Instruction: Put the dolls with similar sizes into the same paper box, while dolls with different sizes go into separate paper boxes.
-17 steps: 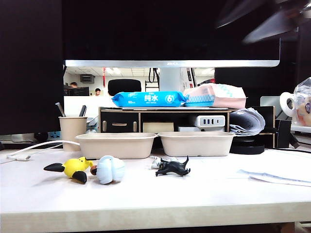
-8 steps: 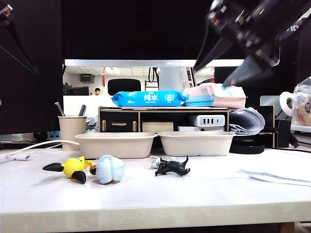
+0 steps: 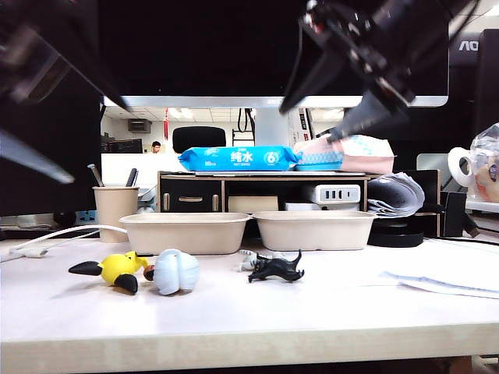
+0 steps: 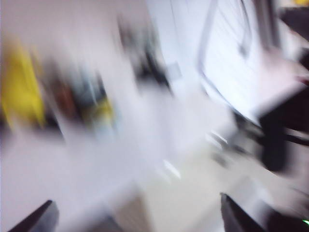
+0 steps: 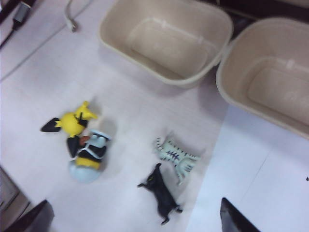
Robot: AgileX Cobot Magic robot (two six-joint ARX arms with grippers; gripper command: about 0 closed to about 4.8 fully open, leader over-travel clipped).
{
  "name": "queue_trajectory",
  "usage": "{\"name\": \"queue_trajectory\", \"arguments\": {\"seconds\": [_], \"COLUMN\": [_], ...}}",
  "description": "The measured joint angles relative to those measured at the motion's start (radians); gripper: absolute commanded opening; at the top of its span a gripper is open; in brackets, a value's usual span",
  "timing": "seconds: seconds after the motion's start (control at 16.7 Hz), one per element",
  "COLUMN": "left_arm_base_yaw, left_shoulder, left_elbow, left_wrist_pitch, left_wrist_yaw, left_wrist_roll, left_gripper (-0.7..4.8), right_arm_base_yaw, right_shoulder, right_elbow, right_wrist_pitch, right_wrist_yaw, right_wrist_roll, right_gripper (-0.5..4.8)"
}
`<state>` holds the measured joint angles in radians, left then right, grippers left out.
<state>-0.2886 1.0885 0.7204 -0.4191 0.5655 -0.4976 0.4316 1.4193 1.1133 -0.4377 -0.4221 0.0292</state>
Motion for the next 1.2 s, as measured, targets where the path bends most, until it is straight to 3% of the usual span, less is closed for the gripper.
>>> {"name": "queue_trajectory", "arguments": {"seconds": [0.12, 0.24, 0.54, 0.84, 1.14, 1.2], "left_arm_base_yaw": [0.011, 0.006, 0.002, -0.006, -0.009, -0.009], "left_shoulder": [0.037, 0.177, 0.331, 0.330, 0.423, 0.435], "left_elbow": [0.002, 0.001, 0.000, 0.003, 0.002, 0.002], "left_wrist_pitch": [0.042, -0.004, 0.030, 0.283, 0.269, 0.261], "left_wrist_yaw": [-0.092, -0.143, -0.103, -0.104, -0.063, -0.085], "left_wrist_roll": [0.047, 0.111, 0.113, 0.116, 0.116, 0.116], "left_gripper": [4.79, 4.79, 4.79, 4.79, 4.46, 4.15], "right_arm_base_yaw": [0.000, 0.001, 0.001, 0.000, 0.000, 0.000], "right_shoulder": [-0.001, -0.017, -0.023, -0.023, -0.023, -0.023], "right_elbow": [0.053, 0.103, 0.149, 0.149, 0.149, 0.149], "right_wrist_pitch": [-0.077, -0.097, -0.105, -0.148, -0.148, -0.148], "right_wrist_yaw": [-0.001, -0.037, -0.043, -0.044, -0.046, -0.051], "right_wrist_roll": [-0.001, 0.002, 0.012, 0.013, 0.013, 0.014], "right_gripper": [4.71, 4.71, 4.71, 4.71, 4.71, 4.71]}}
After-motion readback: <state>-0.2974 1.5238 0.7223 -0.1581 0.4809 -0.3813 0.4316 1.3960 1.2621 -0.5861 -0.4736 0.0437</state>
